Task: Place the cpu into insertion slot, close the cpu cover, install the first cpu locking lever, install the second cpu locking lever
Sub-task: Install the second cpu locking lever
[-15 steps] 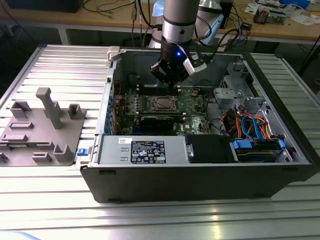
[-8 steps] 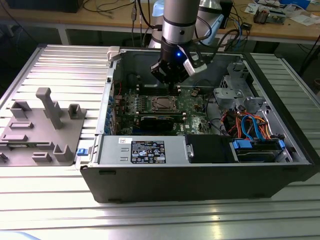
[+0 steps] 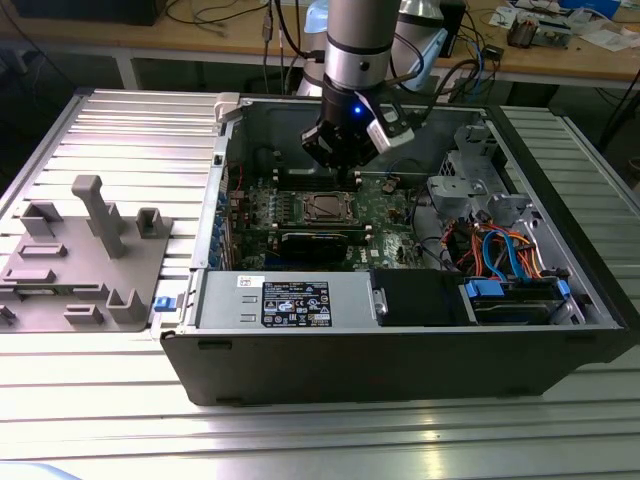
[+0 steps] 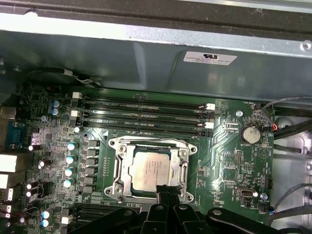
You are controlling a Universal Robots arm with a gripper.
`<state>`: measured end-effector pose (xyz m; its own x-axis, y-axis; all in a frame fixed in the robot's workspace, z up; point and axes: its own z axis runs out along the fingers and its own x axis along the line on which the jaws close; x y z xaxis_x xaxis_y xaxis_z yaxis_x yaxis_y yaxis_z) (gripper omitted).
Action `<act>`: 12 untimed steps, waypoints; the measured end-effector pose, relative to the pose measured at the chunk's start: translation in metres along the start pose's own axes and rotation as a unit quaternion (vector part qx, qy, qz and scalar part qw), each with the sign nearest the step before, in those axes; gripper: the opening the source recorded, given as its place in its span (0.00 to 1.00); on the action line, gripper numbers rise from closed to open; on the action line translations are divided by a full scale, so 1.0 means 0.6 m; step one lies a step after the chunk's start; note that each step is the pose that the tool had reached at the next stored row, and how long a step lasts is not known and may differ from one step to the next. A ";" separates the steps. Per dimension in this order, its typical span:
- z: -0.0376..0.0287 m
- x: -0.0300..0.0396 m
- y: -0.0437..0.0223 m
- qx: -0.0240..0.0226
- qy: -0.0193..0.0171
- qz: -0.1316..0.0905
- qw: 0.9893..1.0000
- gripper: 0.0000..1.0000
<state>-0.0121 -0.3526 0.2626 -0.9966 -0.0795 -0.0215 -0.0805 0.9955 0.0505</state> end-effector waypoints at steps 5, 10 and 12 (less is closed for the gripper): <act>0.000 0.000 -0.003 0.000 0.000 0.000 1.000 0.11; 0.000 0.000 -0.006 0.000 0.000 0.000 1.000 0.11; 0.000 0.001 -0.007 0.000 0.000 0.000 1.000 0.11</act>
<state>-0.0120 -0.3571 0.2625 -0.9966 -0.0796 -0.0216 -0.0806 0.9954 0.0512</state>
